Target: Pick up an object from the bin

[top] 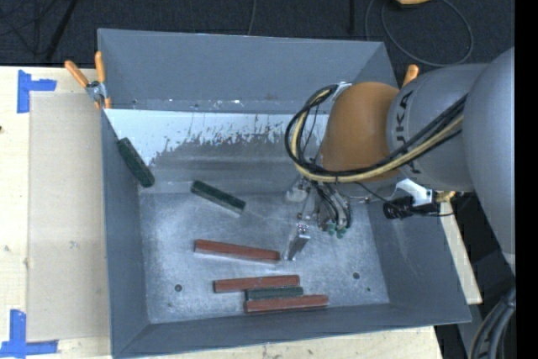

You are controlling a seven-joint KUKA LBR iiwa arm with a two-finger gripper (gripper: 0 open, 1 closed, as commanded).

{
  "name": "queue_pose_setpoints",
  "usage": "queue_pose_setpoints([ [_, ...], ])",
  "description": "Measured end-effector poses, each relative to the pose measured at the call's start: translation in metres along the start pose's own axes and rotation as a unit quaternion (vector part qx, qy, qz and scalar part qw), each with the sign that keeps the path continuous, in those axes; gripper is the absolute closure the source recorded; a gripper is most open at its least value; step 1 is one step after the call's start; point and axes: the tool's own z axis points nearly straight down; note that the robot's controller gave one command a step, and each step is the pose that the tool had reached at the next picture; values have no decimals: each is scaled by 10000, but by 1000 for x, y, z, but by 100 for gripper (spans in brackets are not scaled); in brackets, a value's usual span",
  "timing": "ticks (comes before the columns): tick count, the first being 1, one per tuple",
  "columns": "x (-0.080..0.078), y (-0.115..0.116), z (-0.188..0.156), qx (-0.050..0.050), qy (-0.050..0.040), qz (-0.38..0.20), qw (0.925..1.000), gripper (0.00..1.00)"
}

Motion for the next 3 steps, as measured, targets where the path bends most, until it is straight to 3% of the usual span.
queue_pose_setpoints([
  [1,66,25,24,-65,-101,1331,9910,100],
  [2,66,25,24,-64,-101,1326,9911,100],
  [3,73,17,-21,4,34,1349,9908,100],
])
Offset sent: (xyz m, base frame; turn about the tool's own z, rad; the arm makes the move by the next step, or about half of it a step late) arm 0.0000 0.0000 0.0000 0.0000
